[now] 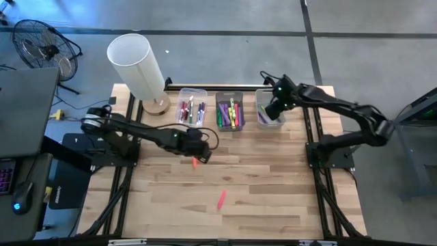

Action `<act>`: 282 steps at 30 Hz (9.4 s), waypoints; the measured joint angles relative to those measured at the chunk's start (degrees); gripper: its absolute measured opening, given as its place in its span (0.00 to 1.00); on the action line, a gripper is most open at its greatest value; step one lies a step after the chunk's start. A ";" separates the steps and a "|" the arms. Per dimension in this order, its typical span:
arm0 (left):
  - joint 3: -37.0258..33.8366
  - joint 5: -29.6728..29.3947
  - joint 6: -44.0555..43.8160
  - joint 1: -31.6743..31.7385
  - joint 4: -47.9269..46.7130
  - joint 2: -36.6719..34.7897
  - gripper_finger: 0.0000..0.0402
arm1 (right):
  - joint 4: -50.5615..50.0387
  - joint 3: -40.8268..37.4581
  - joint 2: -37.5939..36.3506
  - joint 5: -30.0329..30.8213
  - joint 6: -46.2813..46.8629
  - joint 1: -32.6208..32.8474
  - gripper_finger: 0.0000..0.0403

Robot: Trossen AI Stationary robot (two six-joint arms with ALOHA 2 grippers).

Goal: Pick & Place Markers
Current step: Put the green pen into the gray bin, then put the orange pen into the gray bin, then put the pink pen into the gray bin

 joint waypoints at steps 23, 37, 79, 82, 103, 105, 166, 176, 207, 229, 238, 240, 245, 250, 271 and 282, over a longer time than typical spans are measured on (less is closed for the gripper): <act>3.45 17.26 -25.48 0.35 -4.50 13.07 0.36 | 1.83 0.00 6.90 -7.39 -7.62 -2.78 0.39; 3.87 18.90 -23.99 0.36 -2.94 17.27 0.10 | 1.13 0.00 -1.14 -13.09 -7.62 -2.28 0.38; 52.65 8.11 33.40 8.67 13.50 17.61 0.07 | 24.36 0.07 -30.73 -18.03 9.14 22.14 0.53; 52.68 9.14 33.80 8.63 13.75 17.61 0.07 | 28.51 0.07 -27.29 -17.76 9.10 23.62 0.56; 52.68 9.14 35.03 8.60 12.19 17.67 0.07 | 36.50 0.09 -20.29 -19.01 7.46 23.98 0.07; 52.68 8.45 34.87 8.60 12.30 17.65 0.07 | 36.19 0.09 -20.29 -18.84 7.58 23.94 0.09; -42.46 13.65 61.37 4.45 57.37 -41.84 0.00 | -5.25 7.16 -11.51 -5.43 26.55 14.08 0.01; -54.43 14.06 61.69 4.45 56.37 -58.55 0.00 | -11.78 22.47 0.12 5.66 36.23 31.14 0.00; -61.77 16.20 71.91 4.47 42.12 -89.75 0.00 | -16.86 51.43 31.48 -1.56 -3.11 50.10 0.03; -61.79 16.16 71.80 4.47 42.07 -89.69 0.00 | -13.04 51.43 52.88 -5.03 -45.89 62.34 0.28; -61.81 16.14 71.80 4.47 42.07 -89.69 0.00 | -6.32 51.43 57.87 -5.30 -46.52 62.90 0.28; -61.81 16.14 71.80 4.47 42.07 -89.69 0.00 | -5.90 51.43 58.56 -5.33 -46.40 62.78 0.28; -61.81 16.07 71.80 4.47 42.09 -89.67 0.00 | -4.74 51.76 60.88 -5.41 -45.86 61.86 0.26; -61.81 16.09 71.80 4.47 42.07 -89.67 0.00 | -6.26 51.85 62.89 -3.73 -43.68 62.15 0.17; -61.81 16.14 71.80 4.46 42.08 -89.67 0.00 | -11.04 50.93 45.99 -10.06 -23.61 47.68 0.05; -61.81 16.16 71.82 4.45 42.09 -89.67 0.00 | -16.87 50.88 30.89 -3.50 -12.52 29.71 0.05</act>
